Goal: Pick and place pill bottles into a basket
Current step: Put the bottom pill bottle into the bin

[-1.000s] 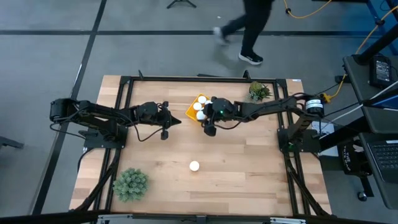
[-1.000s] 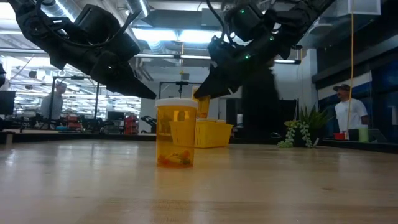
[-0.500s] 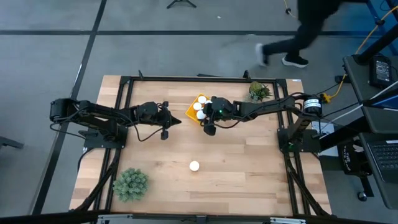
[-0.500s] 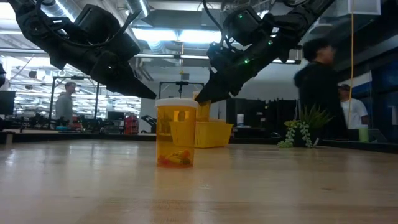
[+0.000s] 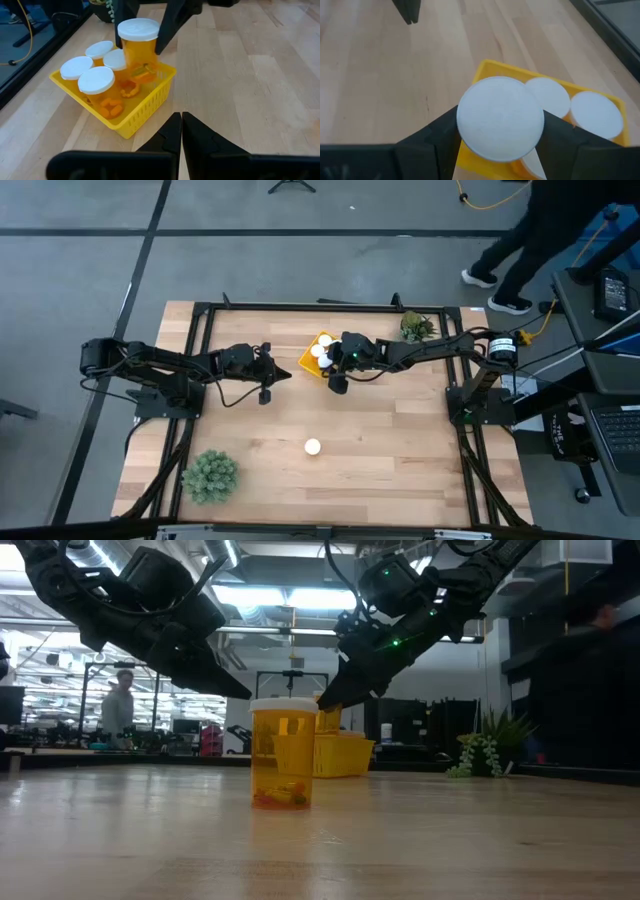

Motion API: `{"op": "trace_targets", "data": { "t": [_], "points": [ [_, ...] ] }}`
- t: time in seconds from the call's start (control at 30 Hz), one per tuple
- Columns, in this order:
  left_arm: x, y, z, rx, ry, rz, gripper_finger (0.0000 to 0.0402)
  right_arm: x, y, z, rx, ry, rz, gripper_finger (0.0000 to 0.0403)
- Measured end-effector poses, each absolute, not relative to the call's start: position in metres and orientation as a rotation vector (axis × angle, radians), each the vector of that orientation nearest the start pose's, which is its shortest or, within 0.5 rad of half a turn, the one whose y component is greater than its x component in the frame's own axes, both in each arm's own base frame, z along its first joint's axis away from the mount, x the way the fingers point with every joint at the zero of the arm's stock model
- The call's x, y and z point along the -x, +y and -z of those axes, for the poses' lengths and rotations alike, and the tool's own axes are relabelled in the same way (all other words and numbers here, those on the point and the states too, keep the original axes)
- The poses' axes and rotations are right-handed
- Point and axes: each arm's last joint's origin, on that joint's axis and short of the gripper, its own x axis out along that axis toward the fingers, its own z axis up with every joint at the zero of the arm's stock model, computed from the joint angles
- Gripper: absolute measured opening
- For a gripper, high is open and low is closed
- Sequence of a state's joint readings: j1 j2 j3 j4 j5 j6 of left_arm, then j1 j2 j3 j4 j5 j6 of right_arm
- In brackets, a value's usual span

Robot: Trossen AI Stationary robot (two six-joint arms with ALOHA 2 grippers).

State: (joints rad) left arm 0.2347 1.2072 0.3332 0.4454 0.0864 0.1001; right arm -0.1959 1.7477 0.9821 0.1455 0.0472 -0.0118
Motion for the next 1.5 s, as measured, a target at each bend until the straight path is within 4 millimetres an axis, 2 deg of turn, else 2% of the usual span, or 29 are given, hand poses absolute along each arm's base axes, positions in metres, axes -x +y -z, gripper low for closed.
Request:
{"op": "trace_targets", "data": {
  "t": [0.27, 0.53, 1.1, 1.5],
  "points": [
    [-0.212, 0.048, -0.161, -0.044, 0.431, -0.122, 0.001, -0.356, -0.071, -0.18, -0.045, 0.624, 0.201, 0.0218],
    [-0.212, 0.048, -0.161, -0.047, 0.432, -0.121, 0.001, -0.359, -0.072, -0.168, -0.028, 0.652, 0.183, 0.0218],
    [-0.212, 0.048, -0.161, -0.047, 0.432, -0.121, 0.001, -0.36, -0.072, -0.167, 0.03, 0.66, 0.164, 0.0218],
    [-0.212, 0.048, -0.161, -0.047, 0.432, -0.121, 0.001, -0.365, -0.073, -0.153, 0.042, 0.671, 0.159, 0.0218]
  ]
}}
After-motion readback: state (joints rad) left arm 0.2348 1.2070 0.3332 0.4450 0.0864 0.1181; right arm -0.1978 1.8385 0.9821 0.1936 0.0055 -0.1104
